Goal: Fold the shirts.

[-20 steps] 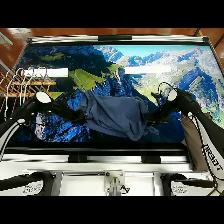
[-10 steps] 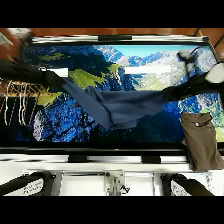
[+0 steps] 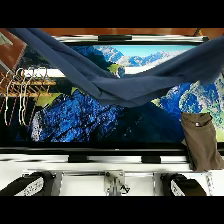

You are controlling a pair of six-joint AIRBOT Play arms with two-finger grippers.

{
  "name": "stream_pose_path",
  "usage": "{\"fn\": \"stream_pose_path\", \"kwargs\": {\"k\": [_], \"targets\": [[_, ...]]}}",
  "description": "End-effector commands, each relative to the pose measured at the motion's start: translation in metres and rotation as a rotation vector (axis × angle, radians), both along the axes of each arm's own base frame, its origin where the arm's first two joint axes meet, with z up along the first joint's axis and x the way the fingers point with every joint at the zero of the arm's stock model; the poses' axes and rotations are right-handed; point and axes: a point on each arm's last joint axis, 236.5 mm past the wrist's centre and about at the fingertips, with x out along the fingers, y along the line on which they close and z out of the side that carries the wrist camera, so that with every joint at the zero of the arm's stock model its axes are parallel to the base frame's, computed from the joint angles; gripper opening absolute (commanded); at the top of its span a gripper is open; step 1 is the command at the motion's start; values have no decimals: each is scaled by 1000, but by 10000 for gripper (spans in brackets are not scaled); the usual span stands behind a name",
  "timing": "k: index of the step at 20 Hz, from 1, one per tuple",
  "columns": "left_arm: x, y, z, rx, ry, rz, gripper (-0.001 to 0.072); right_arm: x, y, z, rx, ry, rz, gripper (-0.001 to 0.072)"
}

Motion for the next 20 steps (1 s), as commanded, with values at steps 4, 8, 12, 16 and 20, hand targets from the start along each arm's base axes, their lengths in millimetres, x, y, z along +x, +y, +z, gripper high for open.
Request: {"fn": "stream_pose_path", "kwargs": {"k": [4, 8, 12, 16, 20], "targets": [[-35, 42, 31, 51, -137, 215, 41, -61, -29, 55, -5, -167, -122, 61], [-26, 37, -15, 58, 36, 184, 41, -70, -14, -7, 70, 102, -90, 61], [16, 46, -130, 103, 365, 183, 41, -68, 26, -132, 198, 582, -4, 61], [67, 50, -241, 90, 625, 179, 42, -25, 31, -252, 241, 733, -26, 61], [129, 51, -304, 22, 719, 198, 42, 57, 27, -300, 302, 623, -80, 61]]}}
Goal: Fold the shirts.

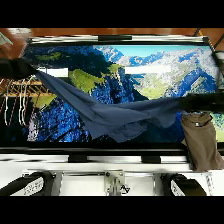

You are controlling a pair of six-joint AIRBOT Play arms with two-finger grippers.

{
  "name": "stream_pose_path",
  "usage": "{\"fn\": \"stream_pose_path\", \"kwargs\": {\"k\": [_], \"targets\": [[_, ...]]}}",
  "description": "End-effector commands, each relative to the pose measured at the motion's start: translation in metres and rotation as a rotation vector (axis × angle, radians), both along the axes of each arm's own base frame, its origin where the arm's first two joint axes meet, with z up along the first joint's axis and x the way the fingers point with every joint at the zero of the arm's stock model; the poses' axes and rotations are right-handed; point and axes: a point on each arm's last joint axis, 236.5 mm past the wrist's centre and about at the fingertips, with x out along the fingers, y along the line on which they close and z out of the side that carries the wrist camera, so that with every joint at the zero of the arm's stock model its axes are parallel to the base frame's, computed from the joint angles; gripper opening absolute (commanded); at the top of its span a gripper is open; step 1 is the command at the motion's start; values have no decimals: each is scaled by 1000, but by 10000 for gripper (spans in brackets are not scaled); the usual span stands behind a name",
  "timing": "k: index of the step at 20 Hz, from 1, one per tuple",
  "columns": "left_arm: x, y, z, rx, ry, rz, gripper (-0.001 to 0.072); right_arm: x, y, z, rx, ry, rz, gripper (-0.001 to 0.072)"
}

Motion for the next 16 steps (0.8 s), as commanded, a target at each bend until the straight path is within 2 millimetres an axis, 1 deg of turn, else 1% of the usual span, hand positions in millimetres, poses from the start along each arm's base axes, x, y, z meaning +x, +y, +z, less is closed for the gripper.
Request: {"fn": "stream_pose_path", "kwargs": {"k": [1, 2, 3, 4, 5, 6, 7, 8, 9, 10, 11, 12, 13, 14, 15, 16], "targets": [[54, 3, -60, -57, 54, 58, 42, 70, 1, -43, 68, -99, -87, 61], [67, 4, -70, -72, 54, 79, 42, 89, 1, -50, 96, -124, -121, 61], [75, 2, -82, -95, 71, 85, 42, 103, 2, -60, 131, -127, -158, 61], [79, -2, -96, -116, 106, 83, 43, 111, 4, -72, 164, -109, -190, 61], [79, -7, -112, -137, 156, 72, 77, 115, 9, -86, 196, -74, -211, 61], [75, -12, -127, -157, 214, 56, 204, 116, 15, -100, 227, -29, -217, 61], [66, -17, -141, -174, 294, 47, 482, 114, 20, -111, 248, 11, -220, 61], [51, -17, -150, -185, 378, 41, 661, 111, 24, -119, 256, 42, -212, 61], [36, -13, -153, -185, 450, 35, 660, 108, 25, -121, 253, 59, -203, 61], [20, -2, -151, -164, 514, 28, 578, 104, 26, -122, 251, 76, -196, 61], [5, 11, -144, -135, 559, 26, 523, 98, 27, -122, 249, 98, -189, 61], [-3, 22, -133, -120, 572, 42, 523, 90, 27, -124, 240, 124, -179, 62], [-9, 27, -117, -117, 544, 52, 523, 82, 28, -127, 227, 155, -156, 61], [-16, 28, -104, -109, 511, 54, 523, 74, 30, -129, 217, 184, -133, 61], [-29, 23, -98, -95, 493, 37, 523, 67, 31, -132, 205, 214, -108, 61], [-45, 17, -103, -79, 503, 22, 523, 61, 30, -134, 189, 235, -89, 62]]}}
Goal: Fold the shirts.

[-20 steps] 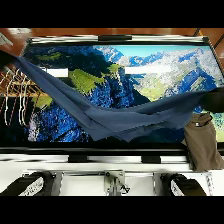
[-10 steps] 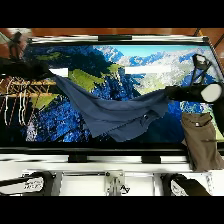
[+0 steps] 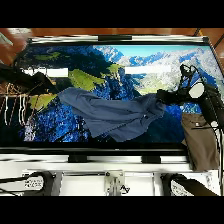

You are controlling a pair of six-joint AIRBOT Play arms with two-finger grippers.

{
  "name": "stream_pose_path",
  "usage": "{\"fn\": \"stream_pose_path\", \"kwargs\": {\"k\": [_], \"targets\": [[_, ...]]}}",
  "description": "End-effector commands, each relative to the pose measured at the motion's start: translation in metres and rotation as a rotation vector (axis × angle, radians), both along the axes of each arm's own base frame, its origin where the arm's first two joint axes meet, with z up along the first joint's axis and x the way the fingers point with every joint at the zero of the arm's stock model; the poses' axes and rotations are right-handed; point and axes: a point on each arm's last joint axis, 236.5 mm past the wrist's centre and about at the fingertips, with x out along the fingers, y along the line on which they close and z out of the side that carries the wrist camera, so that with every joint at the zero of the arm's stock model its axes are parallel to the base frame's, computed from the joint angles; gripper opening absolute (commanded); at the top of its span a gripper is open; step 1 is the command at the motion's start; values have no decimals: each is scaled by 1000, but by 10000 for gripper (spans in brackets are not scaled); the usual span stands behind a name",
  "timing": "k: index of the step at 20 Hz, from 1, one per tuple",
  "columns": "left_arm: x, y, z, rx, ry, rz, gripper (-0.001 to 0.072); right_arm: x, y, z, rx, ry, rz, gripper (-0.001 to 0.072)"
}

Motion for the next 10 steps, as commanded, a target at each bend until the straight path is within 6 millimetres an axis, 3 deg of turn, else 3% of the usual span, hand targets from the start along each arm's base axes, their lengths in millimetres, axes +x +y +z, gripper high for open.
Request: {"fn": "stream_pose_path", "kwargs": {"k": [1, 3, 6, 8, 10], "targets": [[-56, -8, -8, 29, 56, -42, 523, -26, 2, -11, -23, 100, 78, 61], [-94, -34, -54, -27, 130, -36, 525, -30, 3, -12, -20, 120, 84, 61], [-127, -100, -106, -240, 153, -8, 526, -35, 5, -14, -15, 139, 90, 62], [-140, -117, -144, -225, 172, 11, 527, -38, 5, -14, -14, 154, 95, 62], [-146, -129, -168, -201, 176, 23, 527, -47, 6, -17, -21, 182, 131, 62]]}}
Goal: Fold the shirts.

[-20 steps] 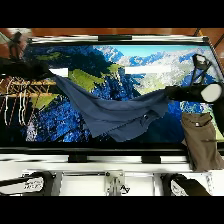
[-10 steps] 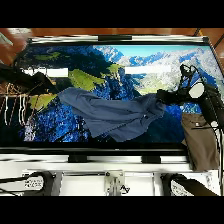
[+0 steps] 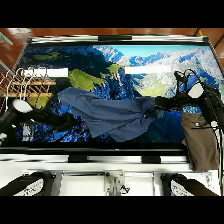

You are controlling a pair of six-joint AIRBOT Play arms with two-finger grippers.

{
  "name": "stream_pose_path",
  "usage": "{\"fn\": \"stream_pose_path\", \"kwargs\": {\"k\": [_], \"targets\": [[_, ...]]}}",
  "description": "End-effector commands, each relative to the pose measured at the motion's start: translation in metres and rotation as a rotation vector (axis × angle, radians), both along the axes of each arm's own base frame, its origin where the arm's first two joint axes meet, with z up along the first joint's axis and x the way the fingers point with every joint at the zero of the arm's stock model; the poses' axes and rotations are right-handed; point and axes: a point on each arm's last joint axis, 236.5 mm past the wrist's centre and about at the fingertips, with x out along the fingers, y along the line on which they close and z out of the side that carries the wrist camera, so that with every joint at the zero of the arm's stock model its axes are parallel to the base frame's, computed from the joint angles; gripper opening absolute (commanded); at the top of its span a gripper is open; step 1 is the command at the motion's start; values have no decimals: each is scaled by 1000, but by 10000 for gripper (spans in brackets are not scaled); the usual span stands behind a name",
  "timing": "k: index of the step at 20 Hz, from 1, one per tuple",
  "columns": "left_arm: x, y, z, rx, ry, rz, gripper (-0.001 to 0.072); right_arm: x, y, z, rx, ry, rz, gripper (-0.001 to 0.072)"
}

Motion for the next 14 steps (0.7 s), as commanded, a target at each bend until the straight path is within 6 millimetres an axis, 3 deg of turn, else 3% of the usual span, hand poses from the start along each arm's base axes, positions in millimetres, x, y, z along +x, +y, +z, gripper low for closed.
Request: {"fn": "stream_pose_path", "kwargs": {"k": [1, 4, 8, 14], "targets": [[-12, -25, -43, 3, -13, 54, 528, -17, 1, -4, -12, 59, 66, 61], [-11, -37, -57, 11, -2, 54, 528, -25, 2, -6, -13, 88, 89, 62], [0, -64, -58, -72, -26, 79, 526, -27, 2, -6, -13, 92, 93, 62], [3, -69, -69, -65, -17, 103, 523, -29, 2, -6, -12, 104, 97, 62]]}}
